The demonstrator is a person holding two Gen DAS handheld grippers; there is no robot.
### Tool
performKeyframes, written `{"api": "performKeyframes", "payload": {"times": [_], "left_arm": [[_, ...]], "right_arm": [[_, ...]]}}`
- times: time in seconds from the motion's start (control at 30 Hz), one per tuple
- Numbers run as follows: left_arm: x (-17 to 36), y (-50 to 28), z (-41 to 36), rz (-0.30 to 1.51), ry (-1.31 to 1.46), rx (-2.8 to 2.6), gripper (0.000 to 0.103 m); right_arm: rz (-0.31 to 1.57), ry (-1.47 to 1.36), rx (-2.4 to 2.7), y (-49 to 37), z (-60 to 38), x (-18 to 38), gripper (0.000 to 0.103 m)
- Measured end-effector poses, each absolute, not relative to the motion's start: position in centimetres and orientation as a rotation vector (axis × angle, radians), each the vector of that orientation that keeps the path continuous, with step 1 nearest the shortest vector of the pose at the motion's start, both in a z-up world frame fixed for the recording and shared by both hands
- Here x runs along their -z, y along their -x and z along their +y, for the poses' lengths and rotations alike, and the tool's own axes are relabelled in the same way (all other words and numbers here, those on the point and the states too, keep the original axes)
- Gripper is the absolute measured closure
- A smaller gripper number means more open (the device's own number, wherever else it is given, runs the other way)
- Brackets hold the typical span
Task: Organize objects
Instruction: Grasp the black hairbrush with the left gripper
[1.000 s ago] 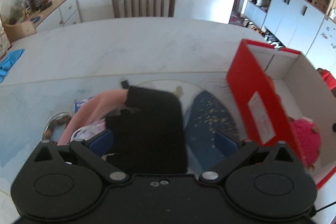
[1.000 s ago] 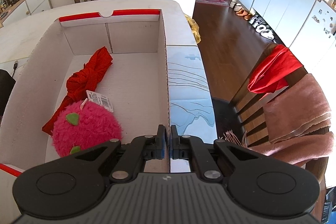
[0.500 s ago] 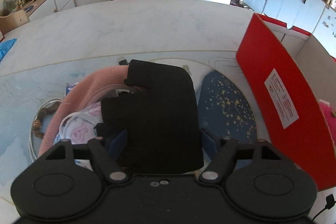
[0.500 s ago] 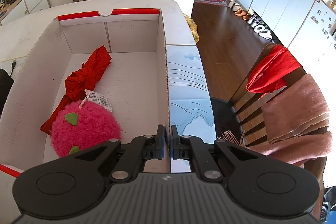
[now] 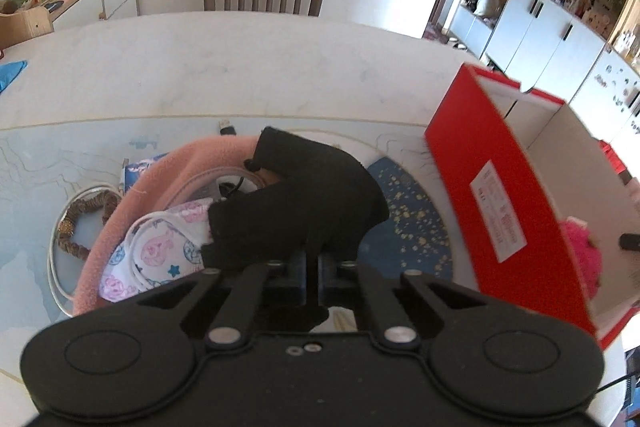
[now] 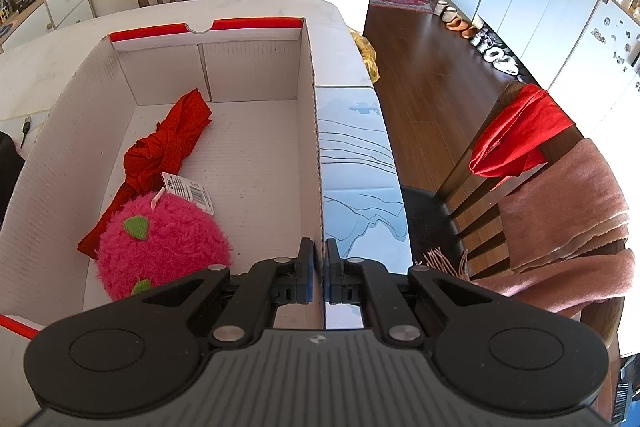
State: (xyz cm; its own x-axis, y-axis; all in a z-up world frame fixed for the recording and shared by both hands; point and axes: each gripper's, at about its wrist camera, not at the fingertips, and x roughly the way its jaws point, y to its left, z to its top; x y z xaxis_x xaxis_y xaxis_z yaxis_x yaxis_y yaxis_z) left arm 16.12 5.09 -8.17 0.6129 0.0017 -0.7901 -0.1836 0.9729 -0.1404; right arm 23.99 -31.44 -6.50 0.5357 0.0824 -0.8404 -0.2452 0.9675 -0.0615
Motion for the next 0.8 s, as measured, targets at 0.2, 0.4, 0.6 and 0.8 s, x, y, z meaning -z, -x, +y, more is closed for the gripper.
{"api": "performKeyframes", "payload": {"times": [0.2, 0.4, 0.6, 0.8], "left_arm": [[5.3, -14.9, 4.1, 0.863, 0.22, -0.067, 0.1], [2.3, -14.6, 2.2, 0.813, 0.203, -0.017, 0.1], [-0.3, -15.7, -0.7, 0.782, 0.169, 0.065, 0.1], [-2.5, -17.8, -4.6, 0.747, 0.103, 0.145, 0.1]], "right_arm": [[0.985, 0.173, -0.196, -24.0, -31.5, 6.5, 0.099], [0.984, 0.175, -0.196, -24.0, -31.5, 6.5, 0.099], [0.98, 0.184, -0.197, -24.0, -31.3, 6.6, 0.099], [0.979, 0.186, -0.199, -24.0, -31.2, 6.6, 0.099]]}}
